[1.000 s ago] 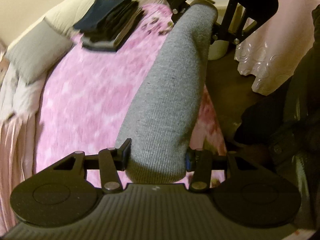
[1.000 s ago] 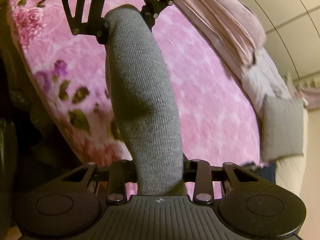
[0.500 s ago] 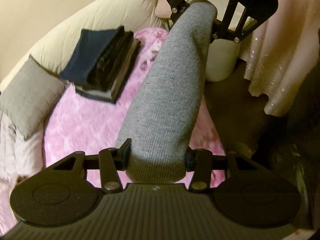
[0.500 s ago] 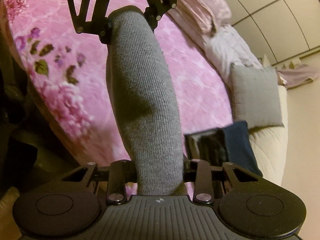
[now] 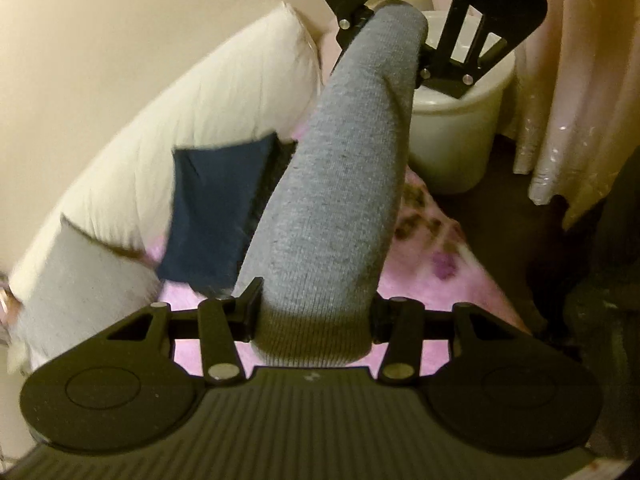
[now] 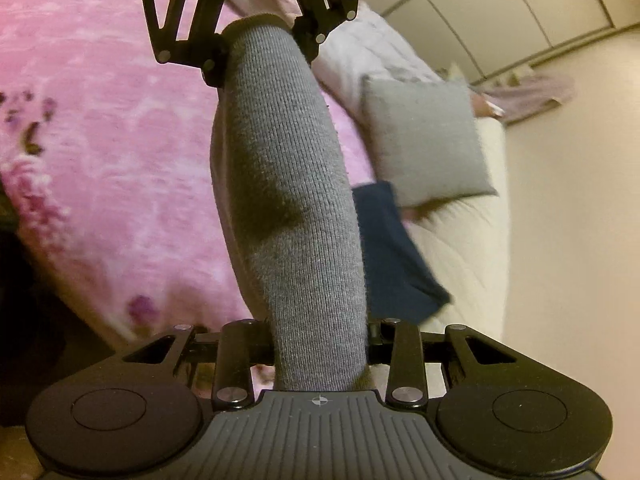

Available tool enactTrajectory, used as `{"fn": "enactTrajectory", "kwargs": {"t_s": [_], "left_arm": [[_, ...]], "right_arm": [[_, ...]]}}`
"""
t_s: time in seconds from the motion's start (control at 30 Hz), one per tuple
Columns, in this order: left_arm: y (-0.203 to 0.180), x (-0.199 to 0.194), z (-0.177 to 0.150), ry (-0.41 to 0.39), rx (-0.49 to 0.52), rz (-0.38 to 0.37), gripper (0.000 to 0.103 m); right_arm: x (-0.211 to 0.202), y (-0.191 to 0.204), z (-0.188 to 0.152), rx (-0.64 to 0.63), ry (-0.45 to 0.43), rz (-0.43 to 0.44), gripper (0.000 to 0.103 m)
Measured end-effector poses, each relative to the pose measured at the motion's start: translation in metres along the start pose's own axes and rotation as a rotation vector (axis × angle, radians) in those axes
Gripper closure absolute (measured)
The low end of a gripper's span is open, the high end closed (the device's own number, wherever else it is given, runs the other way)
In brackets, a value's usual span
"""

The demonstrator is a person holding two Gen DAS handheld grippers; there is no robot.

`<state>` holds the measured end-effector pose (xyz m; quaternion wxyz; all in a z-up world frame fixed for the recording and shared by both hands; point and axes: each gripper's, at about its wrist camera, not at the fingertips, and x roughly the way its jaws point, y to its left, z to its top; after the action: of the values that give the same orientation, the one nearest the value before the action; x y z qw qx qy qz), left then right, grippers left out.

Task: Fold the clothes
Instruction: 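Carry the held grey garment with both grippers toward the stack of dark clothes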

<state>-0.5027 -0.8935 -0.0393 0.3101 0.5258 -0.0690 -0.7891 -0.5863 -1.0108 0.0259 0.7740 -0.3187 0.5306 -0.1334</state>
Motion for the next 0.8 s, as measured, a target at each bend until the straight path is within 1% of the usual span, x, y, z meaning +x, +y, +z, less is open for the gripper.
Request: {"fn": "enactTrajectory", "kwargs": {"t_s": [0.1, 0.23, 0.37, 0.47, 0.5, 0.57, 0.6, 0.67, 0.7, 0.77, 0.8], "left_arm": [[0.026, 0.005, 0.019, -0.025, 0.033, 0.040, 0.059], [0.064, 0.025, 0.039, -0.035, 0.033, 0.094, 0.059], [0.107, 0.069, 0.061, -0.008, 0.006, 0.145, 0.059], [0.143, 0.112, 0.075, 0.034, -0.029, 0.192, 0.059], [0.155, 0.128, 0.080, 0.052, -0.046, 0.211, 0.059], [0.173, 0.154, 0.089, 0.083, -0.050, 0.262, 0.059], [0.184, 0.169, 0.090, 0.099, -0.053, 0.296, 0.059], [0.195, 0.194, 0.094, 0.125, -0.050, 0.377, 0.060], [0.195, 0.206, 0.093, 0.131, -0.044, 0.411, 0.060], [0.185, 0.238, 0.084, 0.143, -0.035, 0.466, 0.060], [0.177, 0.255, 0.079, 0.155, -0.035, 0.471, 0.060]], "right_arm": [[0.005, -0.035, -0.008, 0.007, -0.002, -0.042, 0.071], [0.031, -0.086, -0.021, -0.019, -0.030, -0.087, 0.071], [0.076, -0.140, -0.041, -0.057, -0.077, -0.096, 0.071], [0.122, -0.186, -0.058, -0.099, -0.130, -0.092, 0.071], [0.138, -0.201, -0.063, -0.116, -0.150, -0.101, 0.071], [0.168, -0.226, -0.074, -0.137, -0.190, -0.121, 0.071], [0.184, -0.237, -0.075, -0.144, -0.208, -0.133, 0.071], [0.212, -0.251, -0.082, -0.161, -0.257, -0.175, 0.071], [0.224, -0.251, -0.087, -0.168, -0.276, -0.192, 0.071], [0.254, -0.241, -0.100, -0.179, -0.308, -0.216, 0.071], [0.271, -0.230, -0.105, -0.183, -0.309, -0.202, 0.070]]}}
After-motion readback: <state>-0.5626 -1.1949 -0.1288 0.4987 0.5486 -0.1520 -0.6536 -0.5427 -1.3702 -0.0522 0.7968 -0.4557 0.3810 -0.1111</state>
